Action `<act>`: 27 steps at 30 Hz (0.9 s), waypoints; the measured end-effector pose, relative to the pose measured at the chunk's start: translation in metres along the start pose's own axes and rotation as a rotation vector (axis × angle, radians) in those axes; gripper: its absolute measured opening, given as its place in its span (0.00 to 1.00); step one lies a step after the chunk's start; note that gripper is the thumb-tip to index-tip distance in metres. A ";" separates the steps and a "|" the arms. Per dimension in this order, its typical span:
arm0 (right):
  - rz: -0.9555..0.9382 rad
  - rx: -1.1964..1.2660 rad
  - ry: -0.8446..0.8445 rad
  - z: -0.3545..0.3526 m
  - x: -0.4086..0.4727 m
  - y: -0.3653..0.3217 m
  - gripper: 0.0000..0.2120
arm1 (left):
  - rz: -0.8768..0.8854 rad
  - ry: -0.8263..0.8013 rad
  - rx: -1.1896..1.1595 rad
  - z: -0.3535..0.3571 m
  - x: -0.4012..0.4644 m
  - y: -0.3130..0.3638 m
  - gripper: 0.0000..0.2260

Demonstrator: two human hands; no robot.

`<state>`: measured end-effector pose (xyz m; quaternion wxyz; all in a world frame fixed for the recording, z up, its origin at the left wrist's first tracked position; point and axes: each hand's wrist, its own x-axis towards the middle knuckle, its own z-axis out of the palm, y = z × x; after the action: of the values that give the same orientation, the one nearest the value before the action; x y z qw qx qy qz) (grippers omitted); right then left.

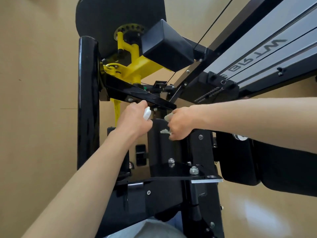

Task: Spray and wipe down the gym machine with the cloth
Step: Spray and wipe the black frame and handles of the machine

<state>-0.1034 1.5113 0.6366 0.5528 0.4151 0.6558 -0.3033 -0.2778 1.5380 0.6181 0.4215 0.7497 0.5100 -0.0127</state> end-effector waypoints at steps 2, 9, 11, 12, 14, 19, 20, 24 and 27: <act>-0.044 -0.179 -0.087 0.011 0.004 -0.008 0.27 | -0.001 0.035 0.006 0.000 0.002 0.001 0.12; -0.141 0.193 -0.141 0.004 -0.021 -0.019 0.22 | 0.075 0.016 -0.018 -0.004 0.000 0.012 0.11; -0.235 0.082 -0.152 0.008 -0.022 -0.019 0.19 | 0.080 -0.012 -0.032 -0.003 -0.001 0.017 0.12; -0.268 0.051 -0.138 0.012 -0.024 -0.021 0.18 | 0.082 -0.028 -0.029 -0.002 0.000 0.019 0.12; -0.318 -0.010 -0.079 0.024 -0.020 -0.019 0.20 | 0.092 -0.051 -0.017 -0.001 0.000 0.022 0.11; -0.302 -0.187 0.127 0.019 -0.024 0.019 0.28 | 0.128 -0.064 0.024 -0.002 0.003 0.027 0.13; -0.283 -0.246 0.185 0.012 -0.026 0.029 0.28 | 0.127 -0.065 0.030 -0.003 0.004 0.027 0.13; -0.181 -0.153 0.356 0.003 -0.030 0.038 0.20 | 0.121 -0.055 0.044 -0.003 0.007 0.029 0.12; -0.109 0.052 0.252 0.005 -0.034 0.013 0.16 | 0.118 -0.042 0.047 -0.005 0.009 0.031 0.12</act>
<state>-0.0882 1.5058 0.6695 0.4376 0.4278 0.7337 -0.2952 -0.2519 1.5437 0.6361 0.4143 0.7877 0.4557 -0.0155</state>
